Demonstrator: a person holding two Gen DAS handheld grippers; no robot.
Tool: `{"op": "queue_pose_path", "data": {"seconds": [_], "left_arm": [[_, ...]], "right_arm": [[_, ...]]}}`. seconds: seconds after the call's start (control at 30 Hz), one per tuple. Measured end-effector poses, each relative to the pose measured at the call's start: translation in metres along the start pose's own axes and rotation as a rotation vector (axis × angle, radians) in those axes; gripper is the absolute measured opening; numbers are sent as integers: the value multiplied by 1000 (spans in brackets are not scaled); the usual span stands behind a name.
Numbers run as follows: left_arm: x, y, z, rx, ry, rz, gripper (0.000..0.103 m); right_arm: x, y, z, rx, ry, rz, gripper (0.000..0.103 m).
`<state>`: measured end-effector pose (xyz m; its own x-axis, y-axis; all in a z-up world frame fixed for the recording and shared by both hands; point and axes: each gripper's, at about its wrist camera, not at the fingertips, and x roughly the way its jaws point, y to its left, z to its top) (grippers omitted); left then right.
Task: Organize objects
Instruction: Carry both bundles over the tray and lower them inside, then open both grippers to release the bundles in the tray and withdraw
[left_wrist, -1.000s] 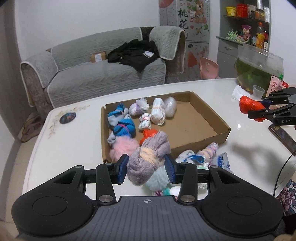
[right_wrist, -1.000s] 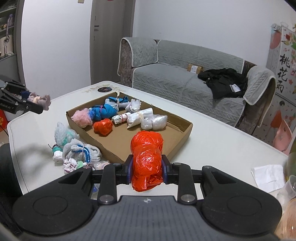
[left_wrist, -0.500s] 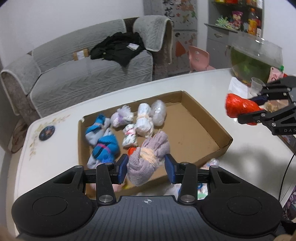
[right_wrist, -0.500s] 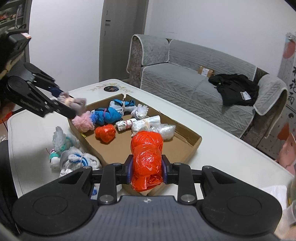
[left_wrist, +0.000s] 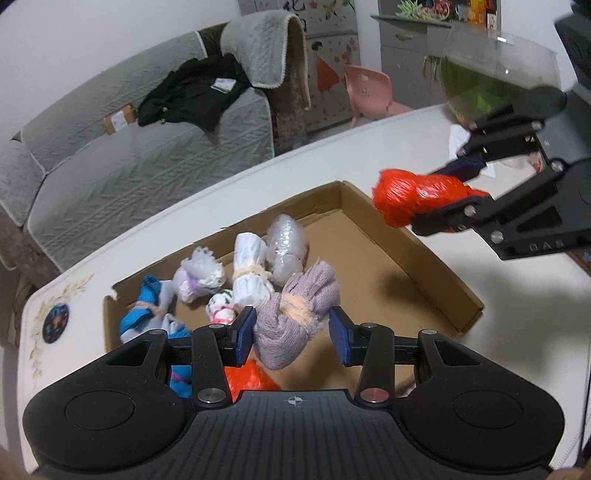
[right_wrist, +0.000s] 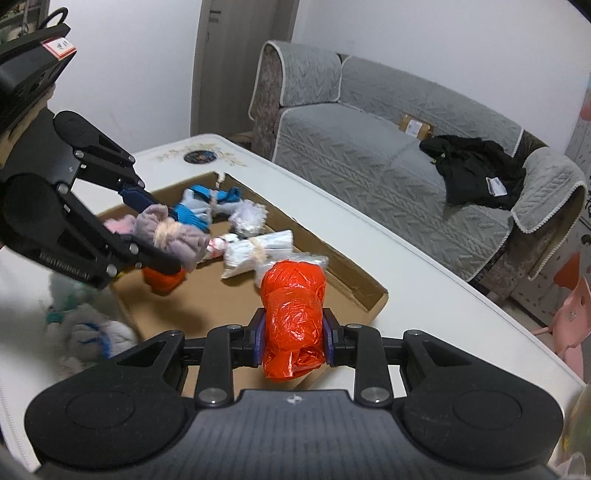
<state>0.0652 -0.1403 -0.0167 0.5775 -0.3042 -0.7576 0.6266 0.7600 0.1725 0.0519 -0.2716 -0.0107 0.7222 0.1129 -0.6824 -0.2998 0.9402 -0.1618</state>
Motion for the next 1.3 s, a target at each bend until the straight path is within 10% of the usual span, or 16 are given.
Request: {"op": "queue_pose_path", "data": {"seconds": [0.73, 1.3], "left_arm": [[112, 10, 27, -79, 69, -95, 50], [118, 15, 30, -112, 45, -39, 55]], "right_arm": [[97, -38, 22, -40, 157, 34, 26], [120, -41, 16, -47, 245, 31, 27]]}}
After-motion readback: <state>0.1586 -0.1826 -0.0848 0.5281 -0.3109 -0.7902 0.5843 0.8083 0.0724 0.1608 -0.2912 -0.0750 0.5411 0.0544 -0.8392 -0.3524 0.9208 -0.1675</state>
